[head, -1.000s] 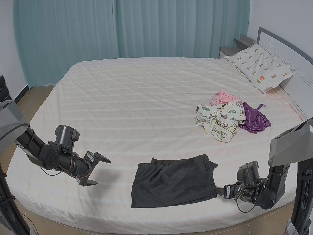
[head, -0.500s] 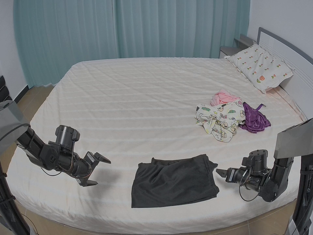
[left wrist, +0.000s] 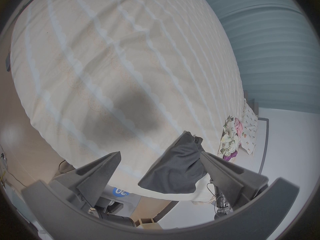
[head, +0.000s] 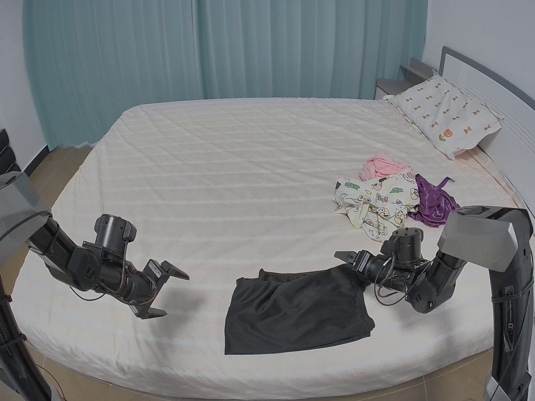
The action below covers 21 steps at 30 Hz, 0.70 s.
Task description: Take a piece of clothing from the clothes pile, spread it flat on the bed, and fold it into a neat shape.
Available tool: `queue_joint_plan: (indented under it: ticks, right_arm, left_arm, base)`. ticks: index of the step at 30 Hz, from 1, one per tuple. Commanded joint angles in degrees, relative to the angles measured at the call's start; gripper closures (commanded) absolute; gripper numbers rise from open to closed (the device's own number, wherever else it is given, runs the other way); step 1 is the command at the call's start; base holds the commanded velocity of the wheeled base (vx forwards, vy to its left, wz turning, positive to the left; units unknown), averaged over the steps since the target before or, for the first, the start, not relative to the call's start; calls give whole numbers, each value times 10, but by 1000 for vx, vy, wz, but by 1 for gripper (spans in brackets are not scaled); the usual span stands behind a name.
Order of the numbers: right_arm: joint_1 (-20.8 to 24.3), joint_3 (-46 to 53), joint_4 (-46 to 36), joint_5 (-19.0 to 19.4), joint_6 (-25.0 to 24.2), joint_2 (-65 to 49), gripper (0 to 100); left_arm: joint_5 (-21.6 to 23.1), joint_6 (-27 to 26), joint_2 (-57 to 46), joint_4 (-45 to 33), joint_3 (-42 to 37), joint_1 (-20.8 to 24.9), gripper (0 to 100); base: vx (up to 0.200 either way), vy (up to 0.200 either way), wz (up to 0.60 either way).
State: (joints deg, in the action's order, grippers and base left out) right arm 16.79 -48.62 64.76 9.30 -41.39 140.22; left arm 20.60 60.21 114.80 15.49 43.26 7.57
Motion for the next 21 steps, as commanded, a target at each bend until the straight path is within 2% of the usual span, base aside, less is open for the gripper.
queue_joint_plan:
  ticks: [1, 6, 7, 13, 21]
  right_arm:
    - [-4, -56, -22, 17, -16, 53, 0]
    - [-4, -72, -28, 20, -16, 60, 0]
    - [-4, -75, -26, 19, -17, 63, 100]
    - [-9, -70, -21, 11, -47, 56, 100]
    - [-25, -49, -18, -17, -62, 39, 100]
  left_arm:
    - [-1, 1, 1, 1, -1, 2, 0]
    - [-1, 1, 1, 1, -1, 2, 0]
    - [-1, 1, 1, 1, -1, 2, 0]
    - [-1, 1, 1, 1, -1, 2, 0]
    - [-1, 1, 1, 1, -1, 2, 0]
  base:
    - [0, 0, 0]
    - [0, 0, 0]
    - [0, 0, 0]
    - [0, 0, 0]
    - [0, 0, 0]
